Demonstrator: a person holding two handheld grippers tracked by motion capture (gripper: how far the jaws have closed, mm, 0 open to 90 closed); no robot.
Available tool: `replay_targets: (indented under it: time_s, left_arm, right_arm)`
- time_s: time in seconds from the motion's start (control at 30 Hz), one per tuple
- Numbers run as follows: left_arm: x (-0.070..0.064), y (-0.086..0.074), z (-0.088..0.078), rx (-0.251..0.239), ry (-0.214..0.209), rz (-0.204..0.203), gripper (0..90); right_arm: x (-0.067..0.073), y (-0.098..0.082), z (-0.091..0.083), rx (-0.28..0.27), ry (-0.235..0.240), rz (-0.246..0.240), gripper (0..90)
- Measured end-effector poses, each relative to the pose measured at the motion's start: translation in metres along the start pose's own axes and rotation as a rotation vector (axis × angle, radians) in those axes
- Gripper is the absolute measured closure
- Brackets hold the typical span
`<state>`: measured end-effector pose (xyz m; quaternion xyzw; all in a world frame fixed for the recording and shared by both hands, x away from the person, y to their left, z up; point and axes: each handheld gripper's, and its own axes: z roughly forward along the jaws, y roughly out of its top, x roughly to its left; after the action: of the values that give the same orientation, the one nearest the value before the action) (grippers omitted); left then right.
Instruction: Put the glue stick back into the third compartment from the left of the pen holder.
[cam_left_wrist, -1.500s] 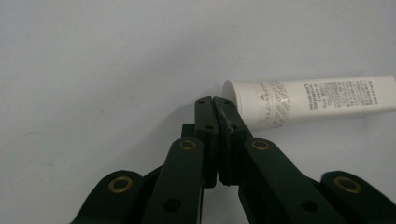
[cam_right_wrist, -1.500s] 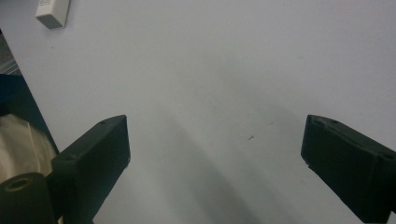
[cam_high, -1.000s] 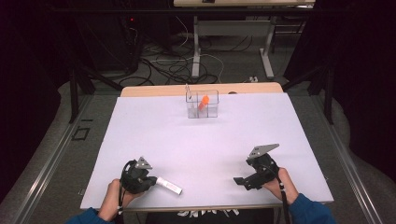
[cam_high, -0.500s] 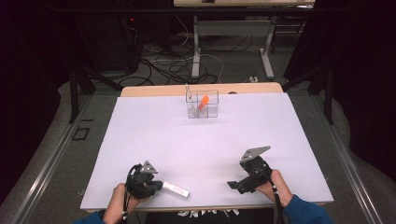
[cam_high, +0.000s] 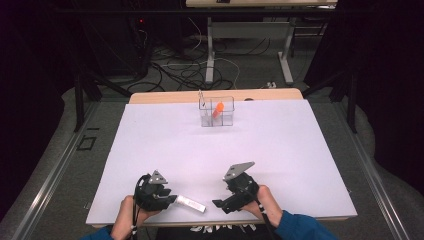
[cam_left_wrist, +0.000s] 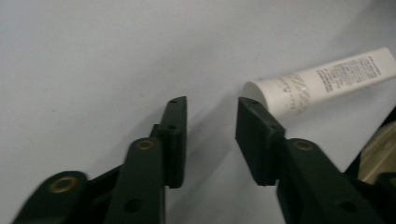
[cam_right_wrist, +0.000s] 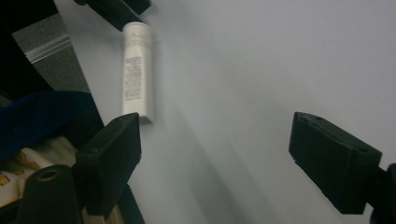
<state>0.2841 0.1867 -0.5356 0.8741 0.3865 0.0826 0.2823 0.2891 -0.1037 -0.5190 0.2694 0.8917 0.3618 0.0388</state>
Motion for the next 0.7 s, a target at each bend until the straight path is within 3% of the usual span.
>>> replay_targets:
  time_s: [0.13, 0.23, 0.47, 0.7]
  left_arm:
    - [0.007, -0.001, -0.002, -0.036, 0.055, -0.046, 37.9]
    - [0.012, -0.002, -0.004, -0.040, 0.062, -0.061, 30.4]
    - [0.019, -0.003, -0.004, -0.045, 0.080, -0.092, 21.9]
    - [0.023, -0.004, -0.004, -0.041, 0.081, -0.094, 17.0]
  right_arm:
    - [0.012, 0.012, 0.016, -0.004, 0.012, -0.023, 25.5]
    - [0.020, 0.020, 0.027, -0.007, 0.022, -0.030, 32.6]
    - [0.035, 0.040, 0.052, 0.019, 0.044, -0.056, 45.8]
    - [0.043, 0.044, 0.072, 0.094, 0.052, -0.083, 54.3]
